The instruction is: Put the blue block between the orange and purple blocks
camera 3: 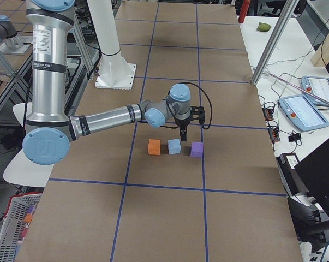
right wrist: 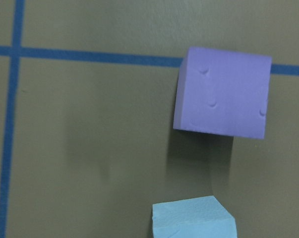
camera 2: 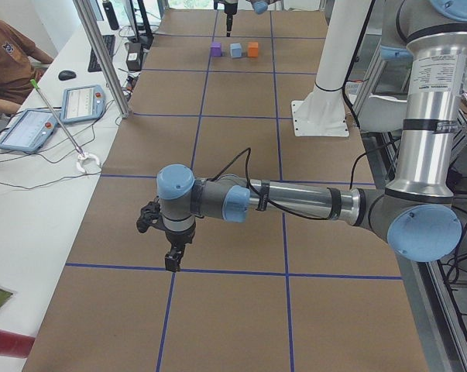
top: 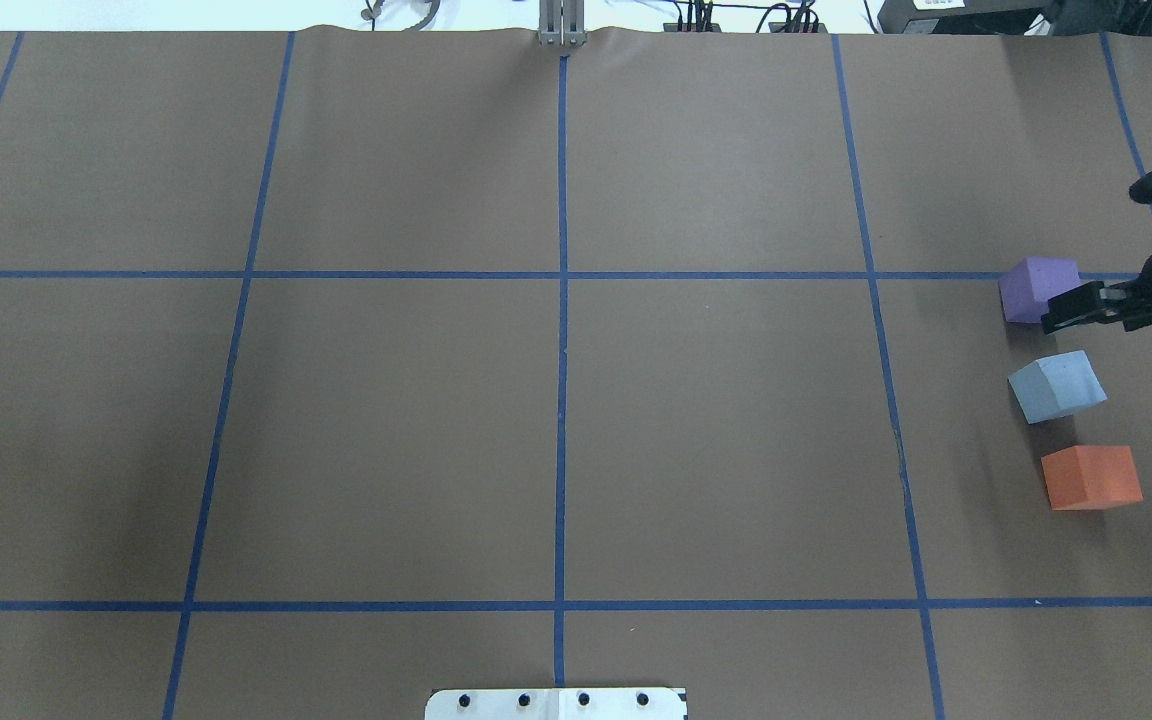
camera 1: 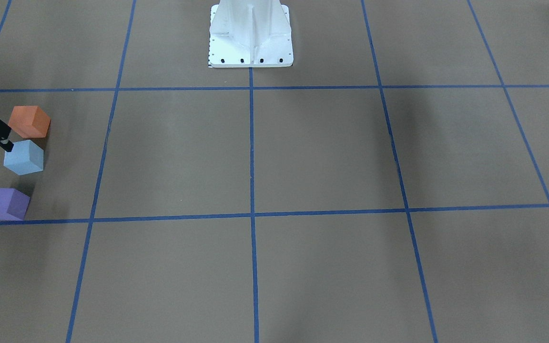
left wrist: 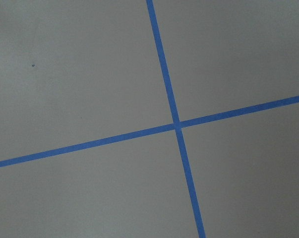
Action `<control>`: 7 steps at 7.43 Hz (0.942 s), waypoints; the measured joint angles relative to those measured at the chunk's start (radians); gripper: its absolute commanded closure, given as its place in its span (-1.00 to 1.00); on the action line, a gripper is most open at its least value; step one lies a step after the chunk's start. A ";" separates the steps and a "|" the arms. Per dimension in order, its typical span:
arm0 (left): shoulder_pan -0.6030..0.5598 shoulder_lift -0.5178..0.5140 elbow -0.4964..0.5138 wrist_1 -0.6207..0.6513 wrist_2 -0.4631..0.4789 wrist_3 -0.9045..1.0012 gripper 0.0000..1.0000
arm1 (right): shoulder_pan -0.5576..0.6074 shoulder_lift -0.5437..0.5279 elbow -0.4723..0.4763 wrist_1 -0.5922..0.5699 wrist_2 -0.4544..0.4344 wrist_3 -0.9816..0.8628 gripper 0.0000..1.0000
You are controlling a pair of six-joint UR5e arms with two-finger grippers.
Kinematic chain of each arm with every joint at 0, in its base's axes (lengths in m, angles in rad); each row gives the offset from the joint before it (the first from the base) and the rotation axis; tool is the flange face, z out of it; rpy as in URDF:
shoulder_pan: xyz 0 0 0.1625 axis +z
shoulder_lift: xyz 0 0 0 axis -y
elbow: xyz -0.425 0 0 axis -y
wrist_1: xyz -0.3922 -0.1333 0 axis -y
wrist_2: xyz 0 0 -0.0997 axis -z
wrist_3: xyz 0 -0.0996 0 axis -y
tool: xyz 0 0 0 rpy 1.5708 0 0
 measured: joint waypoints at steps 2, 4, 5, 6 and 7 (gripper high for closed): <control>-0.004 0.012 -0.002 0.002 0.001 0.011 -1.00 | 0.202 0.029 -0.005 -0.242 0.074 -0.382 -0.99; -0.007 0.021 -0.002 0.008 -0.011 0.024 -1.00 | 0.329 0.046 -0.014 -0.441 0.092 -0.671 -0.99; -0.008 0.025 -0.002 0.008 -0.022 0.026 -1.00 | 0.355 0.023 -0.004 -0.465 0.094 -0.720 -0.99; -0.008 0.031 -0.002 0.006 -0.027 0.026 -1.00 | 0.366 0.012 0.004 -0.466 0.091 -0.740 -0.99; -0.009 0.037 0.000 0.002 -0.029 0.026 -1.00 | 0.370 -0.001 -0.011 -0.463 0.088 -0.750 -0.99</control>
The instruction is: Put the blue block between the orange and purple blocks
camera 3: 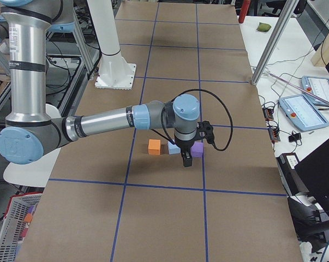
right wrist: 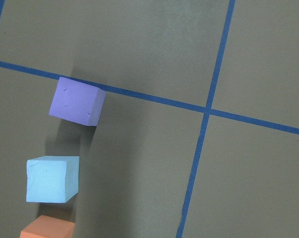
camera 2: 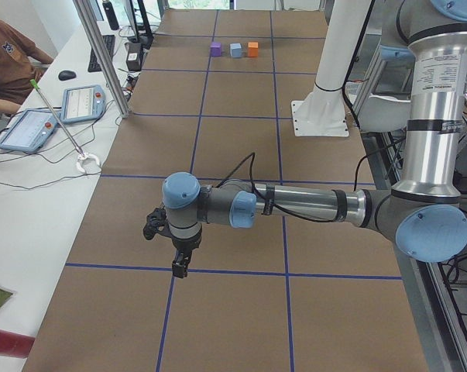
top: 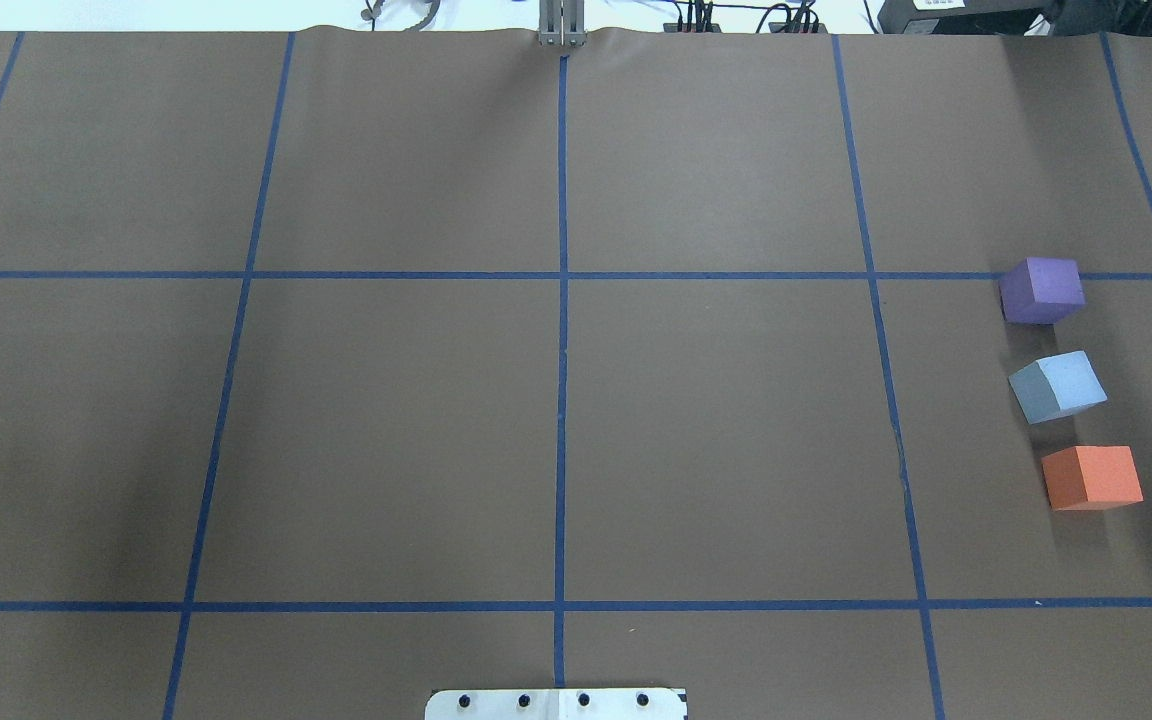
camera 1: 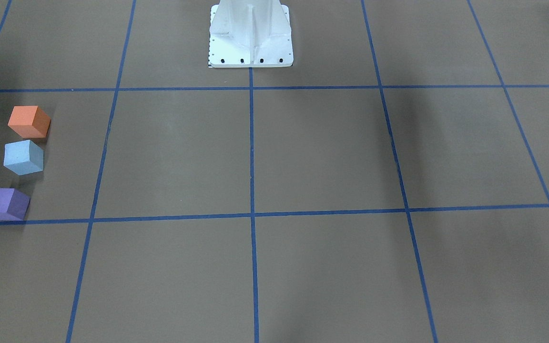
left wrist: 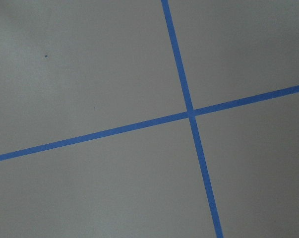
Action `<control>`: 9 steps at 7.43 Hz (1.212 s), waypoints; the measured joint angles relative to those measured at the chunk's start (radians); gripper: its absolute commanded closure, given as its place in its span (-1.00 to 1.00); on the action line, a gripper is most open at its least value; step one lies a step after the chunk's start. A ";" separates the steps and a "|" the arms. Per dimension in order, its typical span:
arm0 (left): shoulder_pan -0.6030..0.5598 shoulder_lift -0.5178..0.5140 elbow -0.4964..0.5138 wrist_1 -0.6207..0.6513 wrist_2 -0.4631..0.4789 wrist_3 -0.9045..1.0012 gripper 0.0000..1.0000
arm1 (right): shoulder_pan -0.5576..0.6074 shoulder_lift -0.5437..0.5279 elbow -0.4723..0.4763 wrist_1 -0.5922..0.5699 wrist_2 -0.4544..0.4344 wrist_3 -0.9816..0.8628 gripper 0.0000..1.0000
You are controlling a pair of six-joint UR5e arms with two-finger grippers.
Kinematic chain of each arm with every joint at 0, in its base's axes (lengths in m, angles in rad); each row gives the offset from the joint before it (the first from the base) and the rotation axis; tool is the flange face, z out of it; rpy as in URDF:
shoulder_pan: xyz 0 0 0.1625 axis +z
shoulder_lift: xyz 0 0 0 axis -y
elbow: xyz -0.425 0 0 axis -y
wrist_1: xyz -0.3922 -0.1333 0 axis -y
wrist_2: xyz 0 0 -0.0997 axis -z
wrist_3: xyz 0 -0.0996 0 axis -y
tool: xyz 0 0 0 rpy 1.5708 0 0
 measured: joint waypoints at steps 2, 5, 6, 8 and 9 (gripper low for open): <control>0.000 0.015 -0.002 -0.004 -0.001 0.000 -1.00 | 0.011 -0.017 -0.072 0.029 0.002 0.000 -0.99; 0.000 0.020 -0.005 -0.004 -0.001 0.000 -1.00 | 0.046 -0.035 -0.096 0.045 0.009 -0.001 -0.99; 0.000 0.020 -0.007 -0.004 -0.001 -0.001 -1.00 | 0.050 -0.037 -0.097 0.046 0.010 0.000 -0.99; 0.000 0.020 -0.007 -0.004 -0.001 -0.001 -1.00 | 0.052 -0.038 -0.099 0.046 0.011 0.002 -0.99; 0.000 0.021 -0.008 -0.004 -0.001 -0.001 -1.00 | 0.052 -0.038 -0.099 0.046 0.011 0.003 -0.99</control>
